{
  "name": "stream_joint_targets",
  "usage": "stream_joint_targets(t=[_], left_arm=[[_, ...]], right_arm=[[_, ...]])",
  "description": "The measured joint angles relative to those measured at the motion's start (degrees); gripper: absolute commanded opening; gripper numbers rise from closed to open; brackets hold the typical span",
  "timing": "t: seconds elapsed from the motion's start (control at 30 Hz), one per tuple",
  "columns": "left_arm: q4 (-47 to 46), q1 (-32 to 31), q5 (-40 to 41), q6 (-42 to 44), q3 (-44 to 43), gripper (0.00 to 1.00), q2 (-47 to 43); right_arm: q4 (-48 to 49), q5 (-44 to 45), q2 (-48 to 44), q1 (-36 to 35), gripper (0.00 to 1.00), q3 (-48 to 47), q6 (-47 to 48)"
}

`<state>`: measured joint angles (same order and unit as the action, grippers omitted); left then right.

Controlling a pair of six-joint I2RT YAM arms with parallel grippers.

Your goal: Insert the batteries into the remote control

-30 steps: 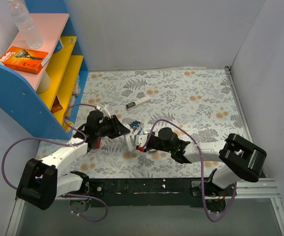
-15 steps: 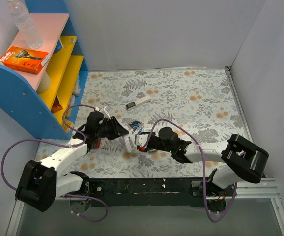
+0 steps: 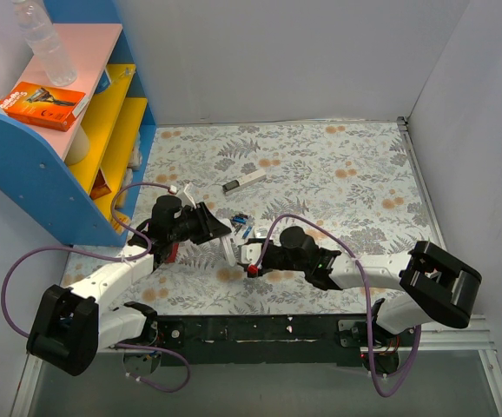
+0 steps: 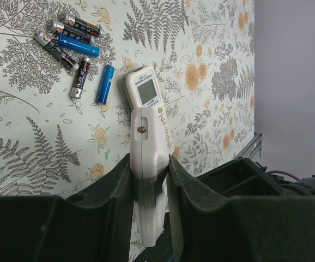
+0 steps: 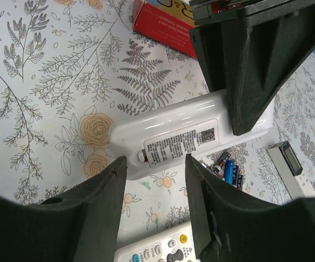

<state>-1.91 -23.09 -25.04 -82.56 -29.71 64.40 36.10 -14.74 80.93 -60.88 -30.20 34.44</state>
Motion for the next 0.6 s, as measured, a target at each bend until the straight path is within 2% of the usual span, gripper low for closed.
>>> stream_joint_targets(t=[0.6], left_arm=[[-0.72, 0.07, -1.31, 1.2, 0.0, 0.0, 0.22]], right_arm=[[-0.04, -0.04, 0.24, -0.33, 0.43, -0.02, -0.2]])
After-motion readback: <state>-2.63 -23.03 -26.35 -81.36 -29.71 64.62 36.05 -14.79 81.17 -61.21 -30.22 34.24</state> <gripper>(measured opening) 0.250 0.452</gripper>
